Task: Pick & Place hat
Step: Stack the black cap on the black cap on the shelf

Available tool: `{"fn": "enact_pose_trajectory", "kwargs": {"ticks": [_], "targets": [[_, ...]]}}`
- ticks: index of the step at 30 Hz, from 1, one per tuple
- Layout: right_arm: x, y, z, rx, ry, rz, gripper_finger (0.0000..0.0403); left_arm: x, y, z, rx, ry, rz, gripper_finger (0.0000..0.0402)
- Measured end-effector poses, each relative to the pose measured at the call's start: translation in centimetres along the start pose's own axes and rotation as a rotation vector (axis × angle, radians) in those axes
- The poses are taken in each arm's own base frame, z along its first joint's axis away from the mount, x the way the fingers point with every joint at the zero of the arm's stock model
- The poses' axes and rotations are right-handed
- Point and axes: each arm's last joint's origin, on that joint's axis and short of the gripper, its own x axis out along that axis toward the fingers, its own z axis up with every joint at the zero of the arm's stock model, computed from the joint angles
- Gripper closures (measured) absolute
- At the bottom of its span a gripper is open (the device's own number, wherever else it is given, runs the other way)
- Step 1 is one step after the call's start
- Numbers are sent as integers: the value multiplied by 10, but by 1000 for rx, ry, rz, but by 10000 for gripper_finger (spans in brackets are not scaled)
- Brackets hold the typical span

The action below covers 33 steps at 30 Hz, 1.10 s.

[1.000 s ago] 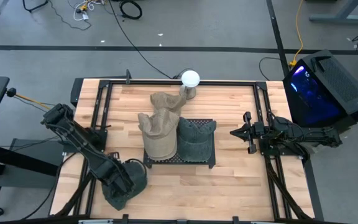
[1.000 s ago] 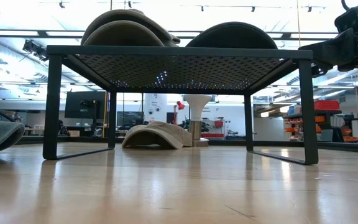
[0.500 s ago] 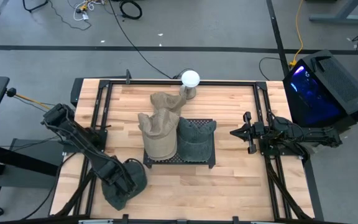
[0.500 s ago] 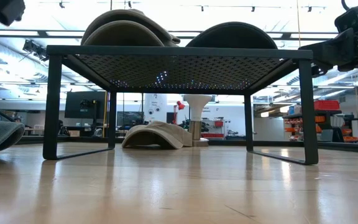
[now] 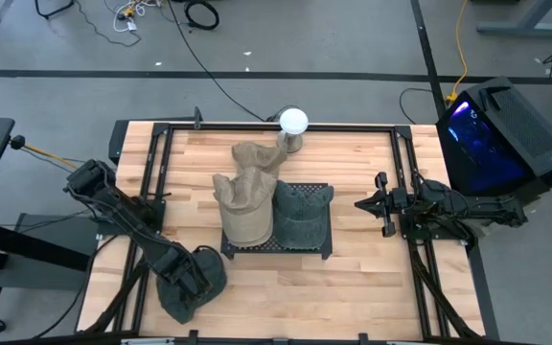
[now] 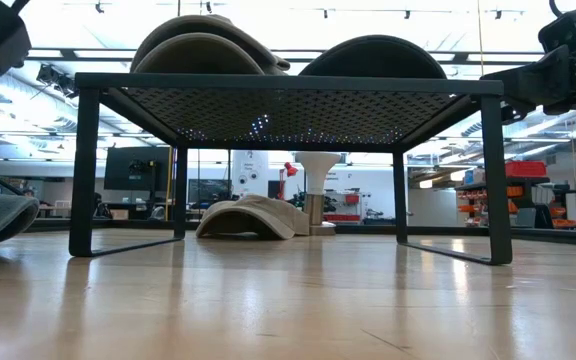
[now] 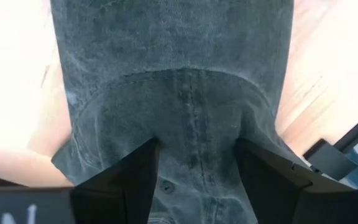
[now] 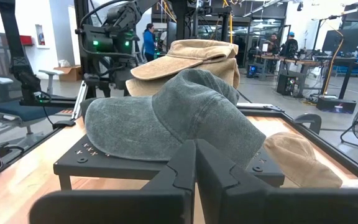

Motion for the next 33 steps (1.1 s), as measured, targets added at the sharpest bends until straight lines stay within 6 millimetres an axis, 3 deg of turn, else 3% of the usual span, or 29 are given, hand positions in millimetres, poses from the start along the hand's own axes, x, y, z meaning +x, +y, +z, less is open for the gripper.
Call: {"fn": "enact_pose_trajectory", "kwargs": {"ticks": [4, 18, 33], "targets": [[0, 0, 0, 0, 0, 0, 388, 0, 0, 0, 1, 2, -2, 200], [0, 0, 0, 0, 0, 0, 388, 0, 0, 0, 1, 4, -4, 329], [0, 0, 0, 0, 0, 0, 388, 0, 0, -1, 3, 5, -4, 394]]}}
